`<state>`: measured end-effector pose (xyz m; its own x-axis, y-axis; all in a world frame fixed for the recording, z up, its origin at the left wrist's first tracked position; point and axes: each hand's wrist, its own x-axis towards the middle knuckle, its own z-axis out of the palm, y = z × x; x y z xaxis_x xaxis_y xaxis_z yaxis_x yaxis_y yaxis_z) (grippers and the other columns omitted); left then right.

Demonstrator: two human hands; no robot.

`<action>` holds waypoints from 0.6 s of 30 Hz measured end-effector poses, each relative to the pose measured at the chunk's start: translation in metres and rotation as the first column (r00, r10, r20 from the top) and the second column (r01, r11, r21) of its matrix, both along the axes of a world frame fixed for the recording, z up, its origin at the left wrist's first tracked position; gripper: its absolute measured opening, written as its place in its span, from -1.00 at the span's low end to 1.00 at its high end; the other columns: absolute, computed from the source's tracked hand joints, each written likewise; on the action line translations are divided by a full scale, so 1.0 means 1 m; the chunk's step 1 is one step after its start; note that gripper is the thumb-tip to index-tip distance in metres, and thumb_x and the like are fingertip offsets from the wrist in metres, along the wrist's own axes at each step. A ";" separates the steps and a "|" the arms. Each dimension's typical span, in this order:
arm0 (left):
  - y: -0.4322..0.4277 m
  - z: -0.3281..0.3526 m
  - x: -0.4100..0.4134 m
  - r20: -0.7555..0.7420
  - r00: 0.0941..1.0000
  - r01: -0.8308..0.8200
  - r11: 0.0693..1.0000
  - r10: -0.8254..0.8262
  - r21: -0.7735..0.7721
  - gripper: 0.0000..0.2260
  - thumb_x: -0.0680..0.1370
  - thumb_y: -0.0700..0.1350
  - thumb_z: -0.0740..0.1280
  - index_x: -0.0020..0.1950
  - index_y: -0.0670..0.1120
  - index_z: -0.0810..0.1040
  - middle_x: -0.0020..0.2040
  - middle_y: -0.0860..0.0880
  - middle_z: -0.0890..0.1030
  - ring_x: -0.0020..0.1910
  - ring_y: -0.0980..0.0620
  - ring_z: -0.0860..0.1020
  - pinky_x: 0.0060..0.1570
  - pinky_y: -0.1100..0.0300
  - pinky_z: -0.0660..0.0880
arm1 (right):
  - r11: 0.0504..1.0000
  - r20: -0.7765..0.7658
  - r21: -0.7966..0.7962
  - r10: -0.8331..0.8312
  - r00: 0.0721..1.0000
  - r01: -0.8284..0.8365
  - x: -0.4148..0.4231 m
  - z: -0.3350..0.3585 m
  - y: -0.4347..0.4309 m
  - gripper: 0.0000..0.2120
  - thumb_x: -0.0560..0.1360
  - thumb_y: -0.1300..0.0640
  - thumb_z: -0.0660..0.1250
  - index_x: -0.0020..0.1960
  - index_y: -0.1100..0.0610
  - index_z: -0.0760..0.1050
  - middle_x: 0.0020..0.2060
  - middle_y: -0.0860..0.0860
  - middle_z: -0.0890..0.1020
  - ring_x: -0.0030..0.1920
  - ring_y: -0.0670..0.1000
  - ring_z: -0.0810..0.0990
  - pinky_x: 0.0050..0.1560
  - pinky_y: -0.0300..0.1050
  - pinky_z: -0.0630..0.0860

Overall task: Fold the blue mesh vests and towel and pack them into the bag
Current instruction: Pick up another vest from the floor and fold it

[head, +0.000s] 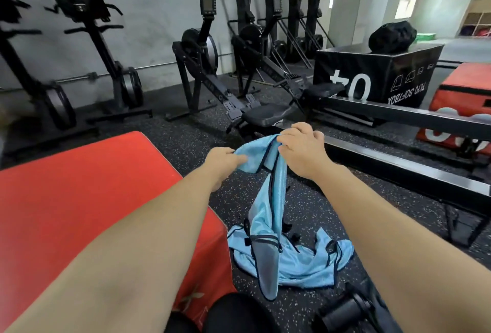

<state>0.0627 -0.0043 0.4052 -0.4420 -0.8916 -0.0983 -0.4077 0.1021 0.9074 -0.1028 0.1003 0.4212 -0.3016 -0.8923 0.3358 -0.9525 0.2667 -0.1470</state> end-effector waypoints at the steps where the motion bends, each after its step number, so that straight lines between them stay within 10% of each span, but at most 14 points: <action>1: -0.003 0.006 0.005 -0.044 0.999 -0.028 0.999 0.029 0.037 -0.79 0.50 -0.17 0.43 0.07 -0.22 0.55 -0.07 -0.15 0.55 -0.22 -0.01 0.55 -0.15 0.15 0.41 | 0.999 0.008 0.050 -0.017 1.000 0.017 0.001 -0.004 -0.002 -0.80 0.60 0.17 0.10 -0.04 0.07 0.50 0.18 -0.09 0.51 0.34 0.02 0.23 0.10 -0.04 0.09; 4: -0.008 0.024 0.008 -0.090 0.995 -0.033 0.991 0.045 0.130 -0.86 0.52 -0.22 0.40 -0.18 -0.10 0.48 -0.26 -0.05 0.53 -0.42 0.10 0.45 -0.33 0.23 0.29 | 0.986 0.102 0.164 -0.025 0.994 0.008 0.010 -0.008 -0.007 -0.79 0.50 0.21 0.19 -0.31 0.05 0.41 0.03 -0.03 0.56 0.29 0.10 0.28 0.04 -0.02 0.15; 8: 0.002 0.032 -0.002 -0.062 0.996 -0.041 0.968 0.058 0.249 -0.85 0.52 -0.23 0.41 -0.21 -0.07 0.52 -0.38 0.00 0.57 -0.46 0.13 0.47 -0.34 0.27 0.33 | 0.992 0.313 0.037 0.102 0.944 -0.119 0.031 0.002 -0.012 -0.65 0.43 0.02 0.40 0.21 0.01 0.54 0.13 -0.01 0.57 0.28 0.10 0.37 0.24 0.04 0.32; 13: 0.003 0.027 -0.006 -0.092 0.988 -0.098 0.958 0.126 0.269 -0.92 0.44 -0.25 0.47 -0.19 -0.14 0.59 -0.31 -0.08 0.61 -0.40 0.06 0.53 -0.39 0.27 0.40 | 0.978 0.464 0.034 0.168 0.870 -0.206 0.051 0.008 -0.025 -0.28 0.22 -0.21 0.52 0.28 0.02 0.40 0.04 -0.02 0.56 0.08 0.05 0.51 0.13 0.03 0.48; 18: 0.002 0.026 0.004 -0.093 0.996 0.035 0.960 -0.010 0.277 -0.80 0.46 -0.28 0.43 -0.23 -0.04 0.49 -0.32 -0.03 0.50 -0.39 0.10 0.41 -0.29 0.24 0.31 | 0.972 0.475 0.067 0.166 0.864 -0.224 0.050 0.002 -0.030 -0.55 0.31 0.04 0.50 0.16 0.01 0.49 -0.01 -0.02 0.59 0.02 0.05 0.57 0.09 0.03 0.53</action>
